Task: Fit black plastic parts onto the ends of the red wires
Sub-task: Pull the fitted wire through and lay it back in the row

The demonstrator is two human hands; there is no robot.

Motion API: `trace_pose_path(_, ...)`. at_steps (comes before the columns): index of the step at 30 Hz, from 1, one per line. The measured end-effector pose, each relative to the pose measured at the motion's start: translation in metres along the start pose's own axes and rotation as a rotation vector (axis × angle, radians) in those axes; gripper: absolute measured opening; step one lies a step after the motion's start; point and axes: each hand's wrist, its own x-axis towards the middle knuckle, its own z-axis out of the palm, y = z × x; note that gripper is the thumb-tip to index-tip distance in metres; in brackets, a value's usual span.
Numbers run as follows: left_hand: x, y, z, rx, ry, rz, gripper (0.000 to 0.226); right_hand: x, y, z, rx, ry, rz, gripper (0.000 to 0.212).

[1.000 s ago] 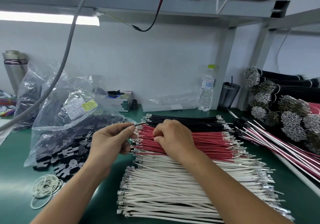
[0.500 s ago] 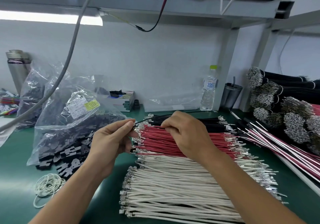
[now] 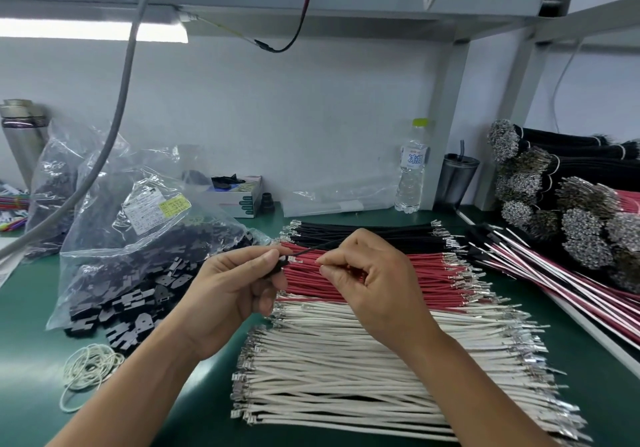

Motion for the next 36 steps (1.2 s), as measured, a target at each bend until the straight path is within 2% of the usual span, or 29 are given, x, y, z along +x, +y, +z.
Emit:
trace_pose_path(5,0.000,0.000,0.001,-0.004,0.015,-0.016,0.035,0.000,-0.003,0.000,-0.085,0.024,-0.051,0.007)
trace_pose_path(14,-0.001,0.002,0.002,0.030,0.034,-0.051,0.030,0.000,-0.007,-0.005,-0.448,-0.024,-0.291,0.003)
trace_pose_path(18,-0.002,0.003,0.002,0.108,0.047,-0.094,0.032,0.001,-0.011,-0.003,-0.614,-0.037,-0.335,0.010)
trace_pose_path(24,-0.001,0.000,0.007,0.051,0.055,-0.132,0.036,-0.004,-0.010,0.011,-0.424,-0.034,-0.223,0.006)
trace_pose_path(26,-0.002,0.000,0.011,0.136,0.065,-0.081,0.038,-0.005,-0.006,0.012,-0.352,-0.031,-0.134,0.006)
trace_pose_path(30,-0.003,0.002,0.008,0.449,0.111,0.168,0.030,-0.004,0.000,0.011,-0.241,-0.032,-0.018,0.009)
trace_pose_path(36,-0.004,0.004,0.007,0.563,0.102,0.147,0.023,-0.004,-0.001,0.009,-0.214,-0.041,0.018,0.007)
